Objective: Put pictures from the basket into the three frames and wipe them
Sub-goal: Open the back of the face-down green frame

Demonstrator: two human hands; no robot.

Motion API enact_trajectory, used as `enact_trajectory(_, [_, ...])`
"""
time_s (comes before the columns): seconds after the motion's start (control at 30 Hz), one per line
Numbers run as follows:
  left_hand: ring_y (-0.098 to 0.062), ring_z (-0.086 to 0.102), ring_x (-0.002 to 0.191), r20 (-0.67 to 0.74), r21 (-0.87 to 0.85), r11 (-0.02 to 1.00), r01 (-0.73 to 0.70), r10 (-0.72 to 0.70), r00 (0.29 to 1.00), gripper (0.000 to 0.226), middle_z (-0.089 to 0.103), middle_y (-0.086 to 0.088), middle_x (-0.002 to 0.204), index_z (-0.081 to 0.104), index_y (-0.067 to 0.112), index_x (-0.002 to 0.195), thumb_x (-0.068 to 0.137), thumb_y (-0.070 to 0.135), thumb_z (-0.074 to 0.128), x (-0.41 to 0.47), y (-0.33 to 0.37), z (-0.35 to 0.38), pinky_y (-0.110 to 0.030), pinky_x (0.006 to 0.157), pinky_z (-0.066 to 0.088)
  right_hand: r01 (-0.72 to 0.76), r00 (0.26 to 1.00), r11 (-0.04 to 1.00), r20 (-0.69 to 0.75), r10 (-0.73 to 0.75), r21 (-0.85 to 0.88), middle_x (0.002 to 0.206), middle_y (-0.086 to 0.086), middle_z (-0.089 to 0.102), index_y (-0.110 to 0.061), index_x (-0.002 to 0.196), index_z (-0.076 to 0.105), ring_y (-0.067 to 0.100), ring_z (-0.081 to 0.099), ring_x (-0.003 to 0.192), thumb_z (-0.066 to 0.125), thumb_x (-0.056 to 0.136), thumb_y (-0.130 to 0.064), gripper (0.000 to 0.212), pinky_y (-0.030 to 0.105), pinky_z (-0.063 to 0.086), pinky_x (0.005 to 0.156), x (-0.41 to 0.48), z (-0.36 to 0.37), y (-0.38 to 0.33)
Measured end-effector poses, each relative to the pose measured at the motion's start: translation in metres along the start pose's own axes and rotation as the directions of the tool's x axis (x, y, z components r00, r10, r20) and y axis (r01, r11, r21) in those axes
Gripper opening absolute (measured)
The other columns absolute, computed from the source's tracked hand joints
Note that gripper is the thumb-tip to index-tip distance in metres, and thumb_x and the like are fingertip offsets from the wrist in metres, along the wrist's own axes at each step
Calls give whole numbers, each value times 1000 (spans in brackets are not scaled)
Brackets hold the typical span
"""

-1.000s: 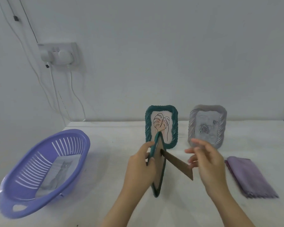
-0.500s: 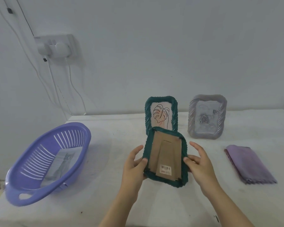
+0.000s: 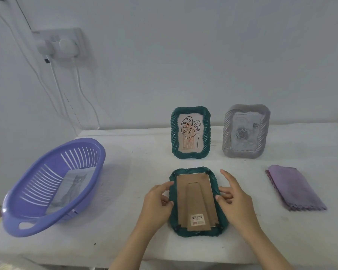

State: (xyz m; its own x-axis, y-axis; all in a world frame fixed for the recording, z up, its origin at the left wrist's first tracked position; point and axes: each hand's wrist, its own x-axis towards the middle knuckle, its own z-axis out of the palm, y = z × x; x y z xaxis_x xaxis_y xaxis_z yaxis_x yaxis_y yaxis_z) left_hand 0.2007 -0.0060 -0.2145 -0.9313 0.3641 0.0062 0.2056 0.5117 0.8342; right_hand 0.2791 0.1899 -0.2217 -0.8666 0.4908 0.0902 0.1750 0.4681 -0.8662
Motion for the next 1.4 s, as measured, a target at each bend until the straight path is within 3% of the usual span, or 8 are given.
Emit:
enact_trajectory(0.13, [-1, 55, 83, 16, 127, 991, -46, 44, 999, 45, 48, 10, 113, 55, 21, 123, 82, 4, 58, 1, -6, 0, 0, 70, 39, 19, 1000, 998, 14, -18, -63, 95, -5, 60, -31, 137, 39, 2, 55, 85, 65, 83, -8, 65, 18, 41, 84, -2, 2, 9])
enact_trajectory(0.27, [-1, 37, 113, 25, 213, 969, -124, 121, 992, 45, 44, 16, 121, 53, 25, 125, 82, 14, 62, 6, -13, -2, -10, 96, 26, 84, 996, 985, 54, -76, -150, 102, -10, 55, -27, 136, 41, 3, 48, 87, 64, 84, -13, 58, 20, 38, 85, 3, 0, 10])
enact_trajectory(0.43, [3, 34, 118, -1, 220, 953, -210, 215, 977, 41, 46, 14, 131, 51, 24, 128, 87, 27, 60, 23, -7, 0, -11, 100, 22, 188, 980, 966, 94, -173, -177, 117, -17, 50, -29, 131, 48, 5, 45, 107, 57, 89, -22, 43, 21, 35, 93, 24, -3, 3])
enact_trajectory(0.57, [-8, 38, 128, 69, 334, 900, -279, 272, 960, 44, 45, 7, 139, 51, 21, 130, 89, 37, 55, 34, -10, 7, -16, 104, 22, 257, 961, 933, 172, -218, -251, 120, -12, 58, -28, 126, 54, 6, 47, 112, 56, 89, -23, 37, 17, 30, 93, 42, 0, 7])
enact_trajectory(0.93, [-12, 28, 133, 150, 565, 742, -360, 337, 930, 73, 29, 8, 149, 31, 24, 143, 83, 59, 9, 34, -26, 13, -21, 108, 13, 329, 943, 836, 198, -268, -439, 137, -7, 51, -24, 129, 54, 15, 46, 123, 37, 87, -40, 48, 20, 25, 100, 40, 11, 23])
enact_trajectory(1.27, [-14, 20, 129, 211, 616, 701, -360, 294, 932, 79, 20, 3, 145, 14, 23, 147, 78, 58, 1, 39, -22, 15, -25, 106, 11, 361, 930, 706, 294, -222, -609, 147, -4, 32, -28, 144, 29, 17, 33, 129, 12, 89, -43, 59, 29, 26, 106, 43, 12, 25])
enact_trajectory(1.33, [-14, 19, 129, 218, 602, 715, -355, 281, 935, 78, 21, 4, 145, 16, 22, 147, 79, 58, 3, 39, -21, 14, -25, 106, 11, 359, 927, 720, 319, -199, -594, 148, -6, 29, -28, 145, 25, 16, 30, 130, 7, 88, -48, 63, 27, 24, 106, 44, 11, 24])
enact_trajectory(1.4, [-13, 19, 131, 210, 552, 759, -345, 274, 939, 75, 25, 5, 147, 22, 23, 146, 81, 59, 12, 39, -22, 11, -24, 107, 11, 306, 931, 825, 332, -154, -476, 149, -8, 28, -29, 145, 25, 13, 28, 133, 24, 95, -44, 52, 25, 20, 108, 43, 6, 18])
